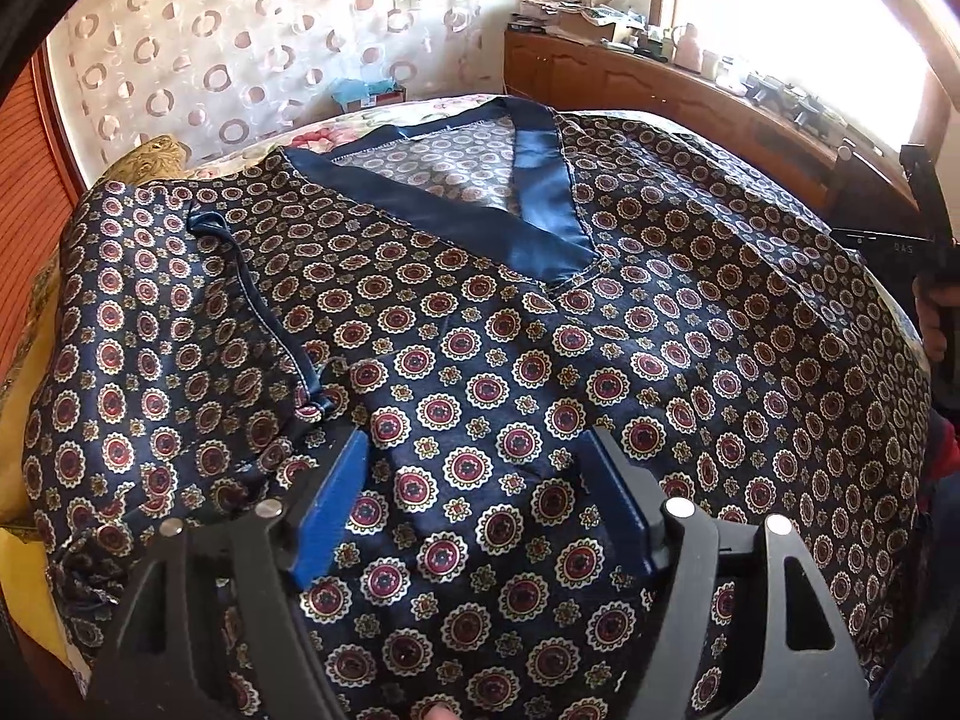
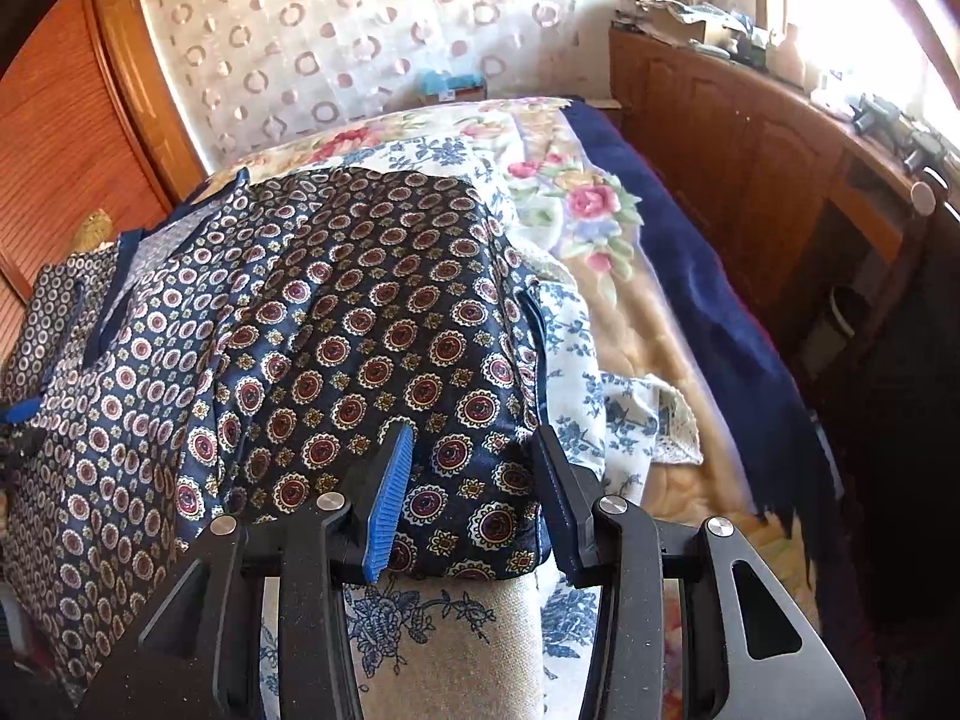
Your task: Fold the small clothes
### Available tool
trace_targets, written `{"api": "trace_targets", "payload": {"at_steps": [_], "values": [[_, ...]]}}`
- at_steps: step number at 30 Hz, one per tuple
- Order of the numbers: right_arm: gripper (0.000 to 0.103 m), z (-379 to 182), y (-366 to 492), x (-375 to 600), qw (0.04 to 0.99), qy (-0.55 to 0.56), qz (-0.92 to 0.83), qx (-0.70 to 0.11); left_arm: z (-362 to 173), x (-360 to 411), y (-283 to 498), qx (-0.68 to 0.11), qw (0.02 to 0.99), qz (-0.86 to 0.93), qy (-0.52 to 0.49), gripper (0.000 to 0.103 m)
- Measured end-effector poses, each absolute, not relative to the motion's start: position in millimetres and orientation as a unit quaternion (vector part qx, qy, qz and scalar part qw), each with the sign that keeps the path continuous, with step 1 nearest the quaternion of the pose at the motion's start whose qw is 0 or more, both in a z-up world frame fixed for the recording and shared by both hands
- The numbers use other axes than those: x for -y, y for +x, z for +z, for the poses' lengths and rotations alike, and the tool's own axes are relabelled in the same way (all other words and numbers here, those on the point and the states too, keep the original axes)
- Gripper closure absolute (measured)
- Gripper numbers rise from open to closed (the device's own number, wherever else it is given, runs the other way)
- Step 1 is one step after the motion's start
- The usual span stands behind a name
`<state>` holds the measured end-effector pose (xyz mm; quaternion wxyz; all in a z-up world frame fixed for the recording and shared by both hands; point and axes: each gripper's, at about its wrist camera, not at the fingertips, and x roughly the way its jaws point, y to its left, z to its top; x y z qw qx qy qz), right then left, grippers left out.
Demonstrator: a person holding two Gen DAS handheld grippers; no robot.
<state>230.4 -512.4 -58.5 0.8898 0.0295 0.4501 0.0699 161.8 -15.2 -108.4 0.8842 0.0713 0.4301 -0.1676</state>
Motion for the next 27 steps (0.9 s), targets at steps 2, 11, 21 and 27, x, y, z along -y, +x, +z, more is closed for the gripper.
{"api": "trace_targets", "payload": {"at_steps": [2, 11, 21, 27], "values": [[0.062, -59, 230, 512, 0.889, 0.031, 0.075, -0.451, -108, 16, 162, -0.430, 0.884, -0.167, 0.072, 0.028], [0.091, -53, 227, 510, 0.894, -0.002, 0.062, -0.443, -110, 13, 164, -0.435, 0.884, -0.153, 0.068, 0.017], [0.102, -19, 223, 482, 0.917, -0.034, 0.096, -0.387, -112, 12, 166, -0.439, 0.883, -0.148, 0.066, 0.010], [0.102, 15, 227, 436, 0.926, -0.050, 0.148, -0.343, -112, 12, 167, -0.441, 0.883, -0.148, 0.065, 0.009]]}}
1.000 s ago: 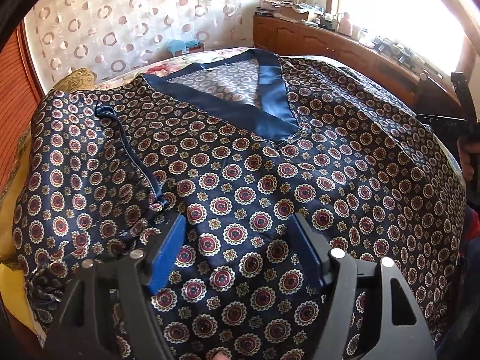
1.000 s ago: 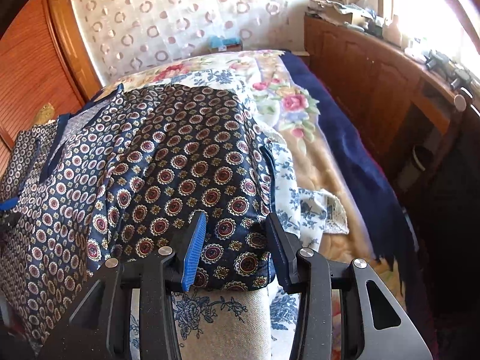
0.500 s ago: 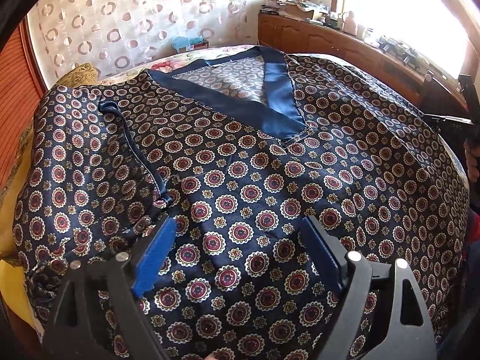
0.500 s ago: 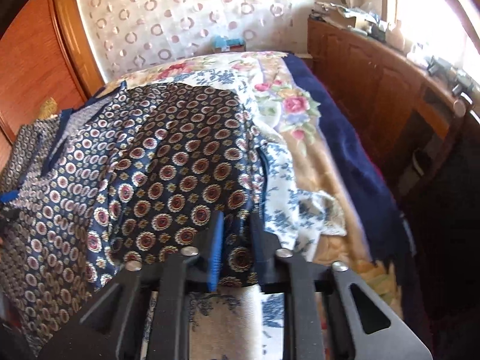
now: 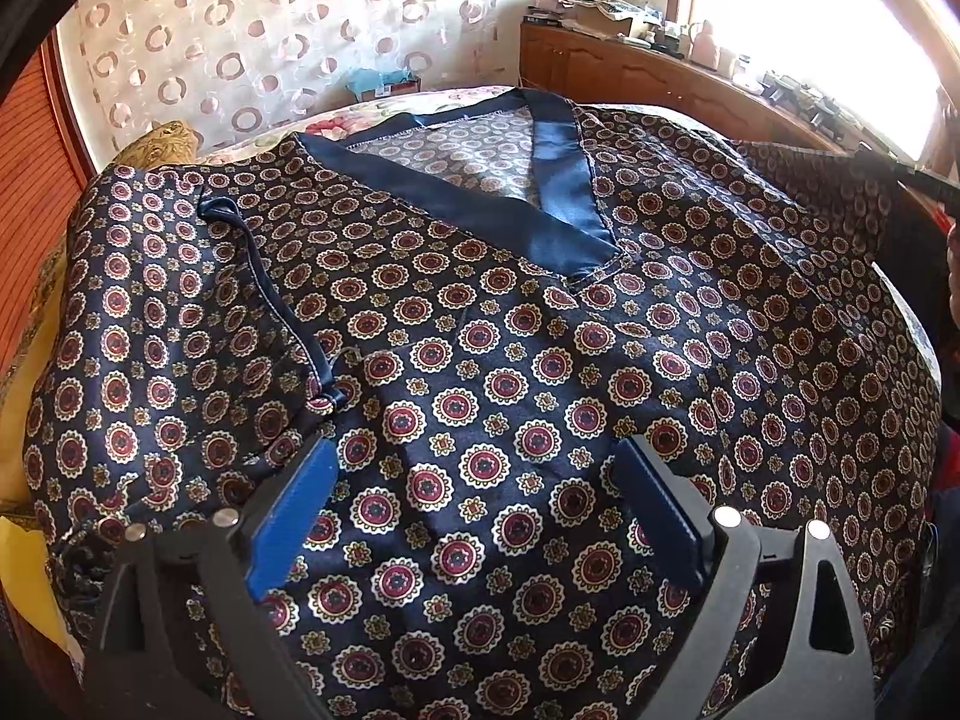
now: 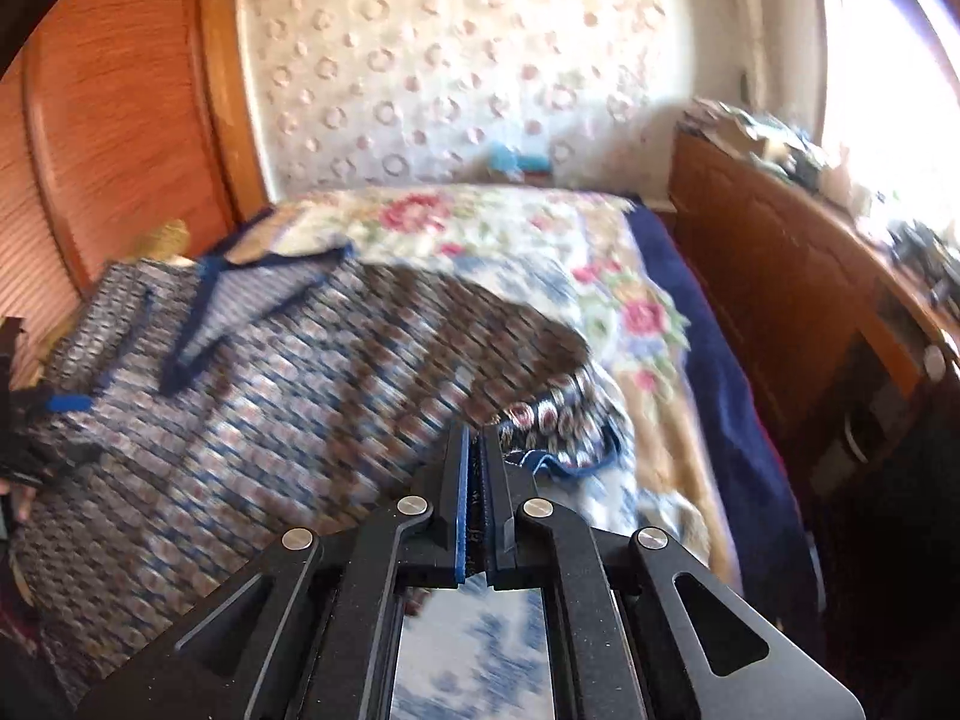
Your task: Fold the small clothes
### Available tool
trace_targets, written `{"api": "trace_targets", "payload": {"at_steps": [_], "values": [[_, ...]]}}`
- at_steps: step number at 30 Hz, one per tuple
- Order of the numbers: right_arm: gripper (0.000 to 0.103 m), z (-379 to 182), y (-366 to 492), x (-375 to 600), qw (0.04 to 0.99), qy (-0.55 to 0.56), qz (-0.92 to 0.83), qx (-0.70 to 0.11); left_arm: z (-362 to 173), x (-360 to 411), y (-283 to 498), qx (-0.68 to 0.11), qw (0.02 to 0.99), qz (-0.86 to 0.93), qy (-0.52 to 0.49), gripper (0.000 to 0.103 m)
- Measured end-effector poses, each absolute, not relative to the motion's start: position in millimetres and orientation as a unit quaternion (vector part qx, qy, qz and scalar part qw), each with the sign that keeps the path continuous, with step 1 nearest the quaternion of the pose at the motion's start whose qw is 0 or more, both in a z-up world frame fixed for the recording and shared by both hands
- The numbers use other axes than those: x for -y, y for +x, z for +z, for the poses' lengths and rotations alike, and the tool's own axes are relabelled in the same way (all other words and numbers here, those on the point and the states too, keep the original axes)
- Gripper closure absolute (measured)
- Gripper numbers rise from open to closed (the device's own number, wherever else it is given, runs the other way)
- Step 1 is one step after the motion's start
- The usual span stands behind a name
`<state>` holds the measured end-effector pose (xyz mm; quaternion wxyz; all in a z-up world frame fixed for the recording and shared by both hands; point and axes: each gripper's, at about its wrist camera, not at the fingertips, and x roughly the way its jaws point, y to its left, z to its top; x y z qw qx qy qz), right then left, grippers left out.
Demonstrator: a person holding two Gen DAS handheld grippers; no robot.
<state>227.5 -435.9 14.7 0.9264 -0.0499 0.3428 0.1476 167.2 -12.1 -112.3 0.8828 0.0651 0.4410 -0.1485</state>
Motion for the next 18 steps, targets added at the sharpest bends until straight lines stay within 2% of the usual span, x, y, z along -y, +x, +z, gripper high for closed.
{"api": "trace_targets", "payload": {"at_steps": [5, 11, 15, 17, 18], "values": [[0.102, 29, 231, 385, 0.922, -0.058, 0.209, -0.321, -107, 10, 160, -0.429, 0.890, -0.144, 0.062, 0.009], [0.102, 21, 229, 322, 0.896, -0.068, 0.291, -0.328, -67, -4, 131, -0.370, 0.918, -0.141, 0.033, 0.009], [0.102, 17, 229, 316, 0.898, -0.077, 0.283, -0.328, -44, -10, 115, -0.343, 0.929, -0.138, 0.034, 0.009], [0.098, 14, 235, 328, 0.905, -0.078, 0.255, -0.331, -36, -12, 111, -0.335, 0.931, -0.138, 0.036, 0.009], [0.090, 13, 238, 334, 0.909, -0.081, 0.239, -0.332, -32, -12, 109, -0.330, 0.933, -0.139, 0.038, 0.009]]}}
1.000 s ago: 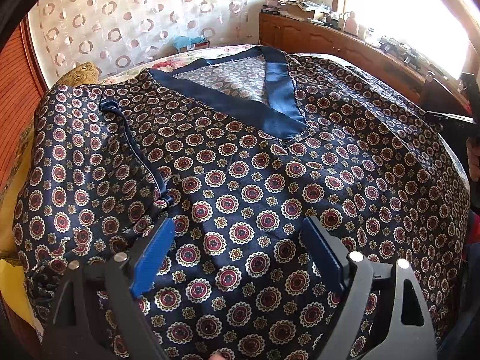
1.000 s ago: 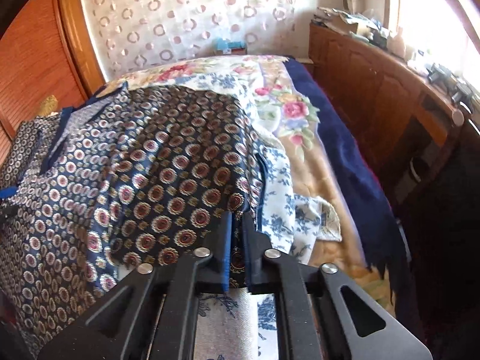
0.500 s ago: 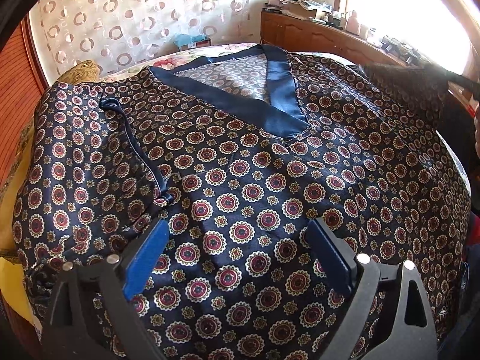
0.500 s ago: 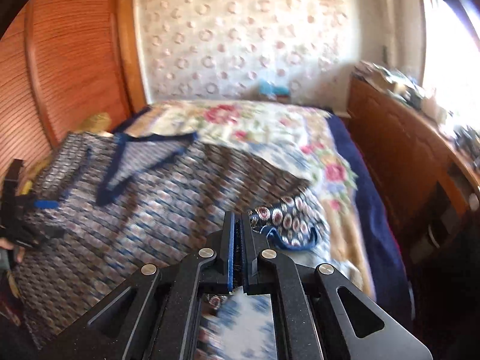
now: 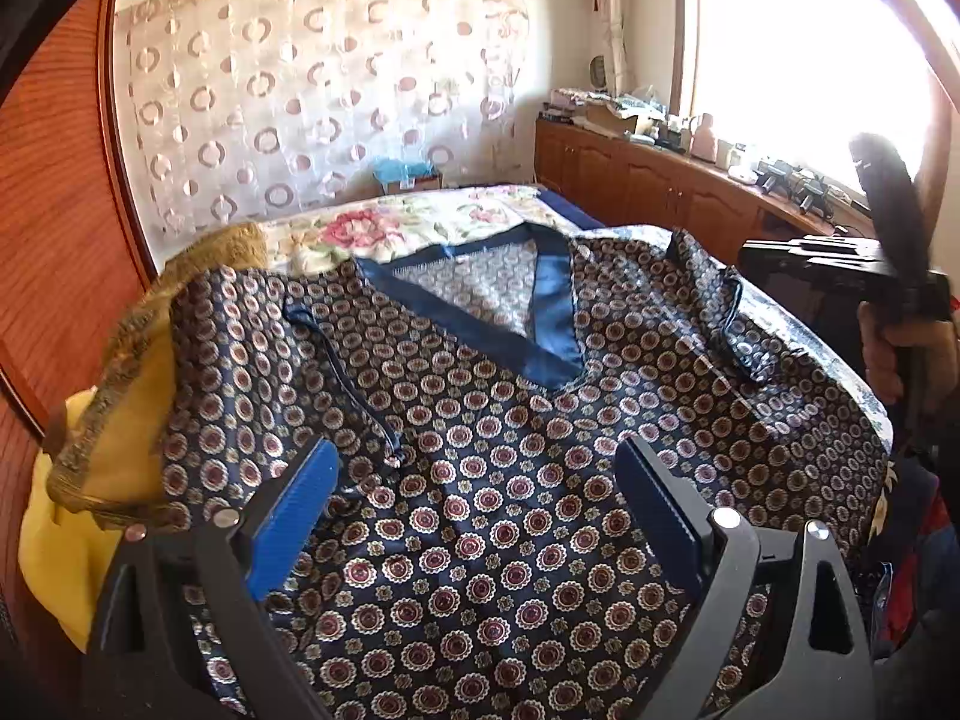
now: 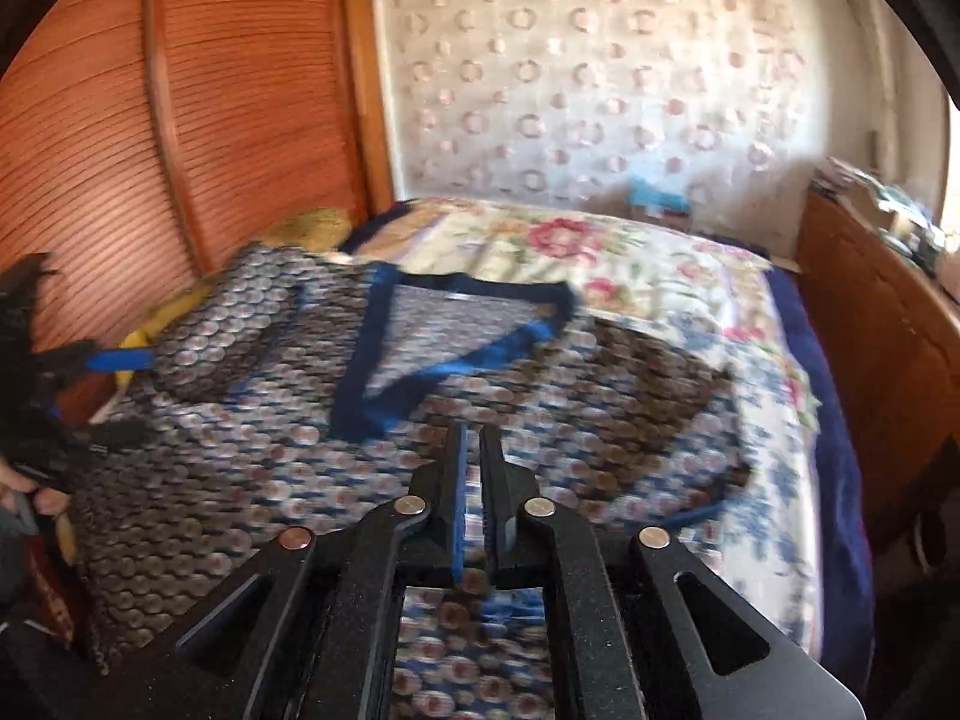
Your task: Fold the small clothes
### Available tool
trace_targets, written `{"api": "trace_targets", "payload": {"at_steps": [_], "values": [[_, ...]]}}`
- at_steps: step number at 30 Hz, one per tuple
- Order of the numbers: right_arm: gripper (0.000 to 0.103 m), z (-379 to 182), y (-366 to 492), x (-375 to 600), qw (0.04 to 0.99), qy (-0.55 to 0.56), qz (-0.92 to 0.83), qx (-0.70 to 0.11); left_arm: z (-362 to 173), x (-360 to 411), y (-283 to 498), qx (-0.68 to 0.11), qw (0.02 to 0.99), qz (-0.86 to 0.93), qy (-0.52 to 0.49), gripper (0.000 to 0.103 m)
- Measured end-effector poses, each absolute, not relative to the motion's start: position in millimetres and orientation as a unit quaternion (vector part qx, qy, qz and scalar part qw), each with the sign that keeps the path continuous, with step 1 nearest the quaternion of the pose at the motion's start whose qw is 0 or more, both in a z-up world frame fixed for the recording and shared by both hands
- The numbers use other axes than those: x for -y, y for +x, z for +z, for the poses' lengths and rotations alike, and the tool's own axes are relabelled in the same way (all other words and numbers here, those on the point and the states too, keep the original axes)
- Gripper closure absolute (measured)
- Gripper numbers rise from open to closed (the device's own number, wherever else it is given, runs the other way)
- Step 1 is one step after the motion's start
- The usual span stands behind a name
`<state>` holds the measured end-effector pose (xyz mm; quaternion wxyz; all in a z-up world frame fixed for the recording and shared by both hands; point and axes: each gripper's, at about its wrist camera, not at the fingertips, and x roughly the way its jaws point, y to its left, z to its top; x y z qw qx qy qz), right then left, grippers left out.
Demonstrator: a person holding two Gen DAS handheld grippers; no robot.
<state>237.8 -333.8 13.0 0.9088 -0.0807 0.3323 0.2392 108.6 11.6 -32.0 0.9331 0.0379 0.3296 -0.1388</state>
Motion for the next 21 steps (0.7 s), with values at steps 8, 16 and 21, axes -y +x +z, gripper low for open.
{"api": "trace_targets", "payload": {"at_steps": [8, 16, 21], "values": [[0.062, -13, 264, 388, 0.909, -0.063, 0.157, -0.381, -13, -11, 92, -0.291, 0.947, -0.138, 0.014, 0.009], [0.062, -41, 289, 414, 0.894, -0.018, 0.124, -0.429, -10, -4, 86, -0.287, 0.947, -0.141, 0.019, 0.009], [0.062, -46, 300, 422, 0.884, 0.036, 0.141, -0.444, -13, -4, 86, -0.292, 0.946, -0.141, 0.015, 0.009]]}}
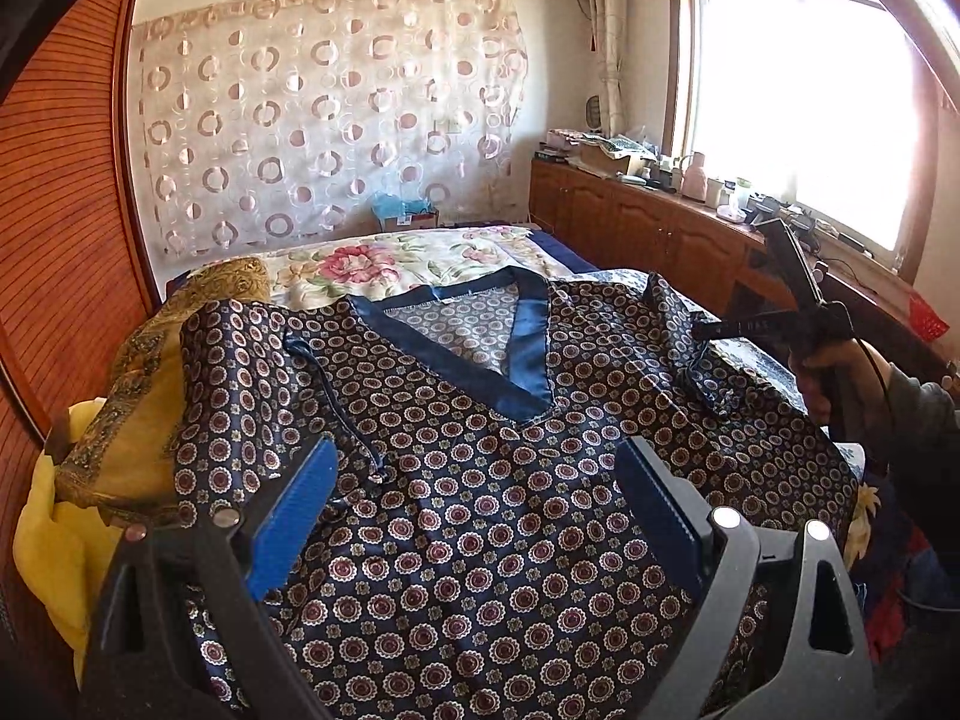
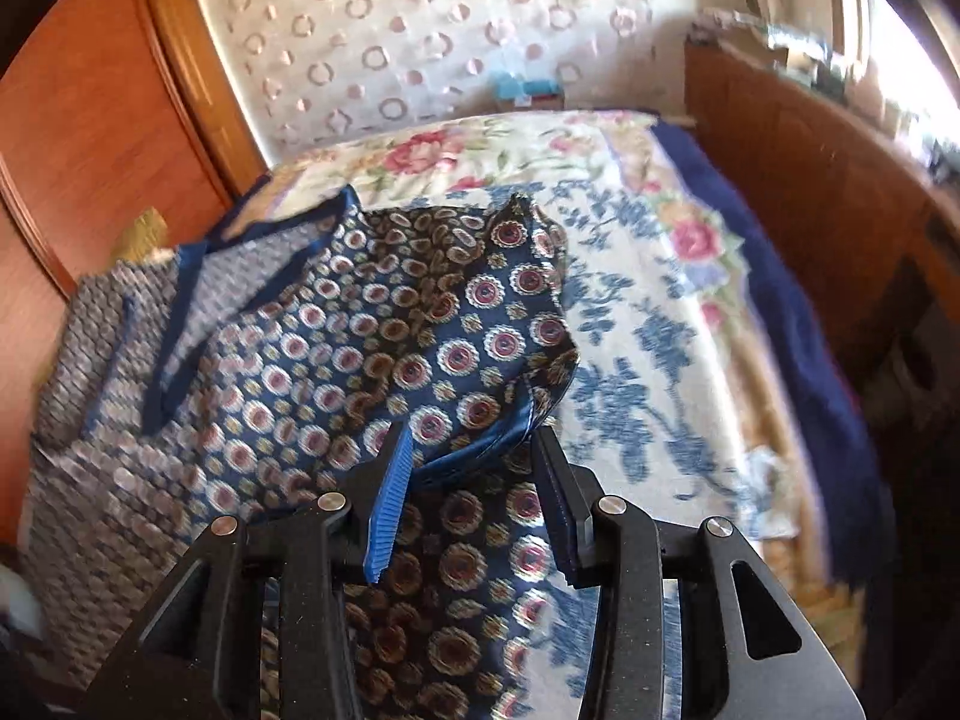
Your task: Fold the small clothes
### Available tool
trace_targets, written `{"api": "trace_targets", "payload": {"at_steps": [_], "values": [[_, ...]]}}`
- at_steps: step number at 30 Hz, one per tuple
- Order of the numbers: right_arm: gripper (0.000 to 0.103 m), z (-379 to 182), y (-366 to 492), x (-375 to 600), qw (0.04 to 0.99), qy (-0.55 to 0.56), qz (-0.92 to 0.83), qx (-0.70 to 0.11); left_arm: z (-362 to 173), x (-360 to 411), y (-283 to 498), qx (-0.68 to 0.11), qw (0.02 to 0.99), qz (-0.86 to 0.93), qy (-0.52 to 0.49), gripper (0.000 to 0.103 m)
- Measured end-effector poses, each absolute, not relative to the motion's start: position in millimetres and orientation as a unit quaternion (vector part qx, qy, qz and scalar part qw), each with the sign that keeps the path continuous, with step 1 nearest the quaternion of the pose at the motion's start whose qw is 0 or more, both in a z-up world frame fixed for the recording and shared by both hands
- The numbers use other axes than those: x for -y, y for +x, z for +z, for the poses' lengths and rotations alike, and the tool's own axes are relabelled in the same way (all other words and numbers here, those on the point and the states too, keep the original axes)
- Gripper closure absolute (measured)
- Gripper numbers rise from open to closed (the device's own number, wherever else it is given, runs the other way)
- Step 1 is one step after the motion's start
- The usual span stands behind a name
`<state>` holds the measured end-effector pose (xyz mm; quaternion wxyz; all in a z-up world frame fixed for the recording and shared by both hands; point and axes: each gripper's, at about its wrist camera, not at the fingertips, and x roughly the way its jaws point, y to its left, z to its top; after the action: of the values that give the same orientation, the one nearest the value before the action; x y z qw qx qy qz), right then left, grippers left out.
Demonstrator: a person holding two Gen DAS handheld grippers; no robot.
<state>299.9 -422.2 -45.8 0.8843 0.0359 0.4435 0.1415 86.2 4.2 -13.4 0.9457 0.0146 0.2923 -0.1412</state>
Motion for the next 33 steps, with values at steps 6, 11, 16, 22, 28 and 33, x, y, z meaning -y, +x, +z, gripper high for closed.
{"api": "trace_targets", "payload": {"at_steps": [6, 11, 16, 22, 28, 33], "values": [[0.098, -43, 310, 408, 0.883, 0.004, 0.141, -0.447, -18, -8, 87, -0.295, 0.946, -0.138, 0.010, 0.009], [0.100, -23, 311, 386, 0.891, 0.008, 0.194, -0.411, -20, -17, 88, -0.282, 0.952, -0.118, 0.000, 0.009], [0.080, 6, 314, 364, 0.893, 0.028, 0.232, -0.384, -19, -30, 90, -0.286, 0.950, -0.120, -0.023, 0.009], [0.060, 15, 312, 345, 0.905, -0.064, 0.197, -0.371, -14, -40, 92, -0.282, 0.952, -0.117, -0.016, 0.009], [0.059, -22, 322, 372, 0.897, -0.090, 0.153, -0.406, -14, -65, 118, -0.294, 0.951, -0.089, -0.003, 0.009], [0.059, -51, 339, 389, 0.889, -0.109, 0.125, -0.427, -21, -98, 152, -0.313, 0.949, -0.050, 0.006, 0.009]]}}
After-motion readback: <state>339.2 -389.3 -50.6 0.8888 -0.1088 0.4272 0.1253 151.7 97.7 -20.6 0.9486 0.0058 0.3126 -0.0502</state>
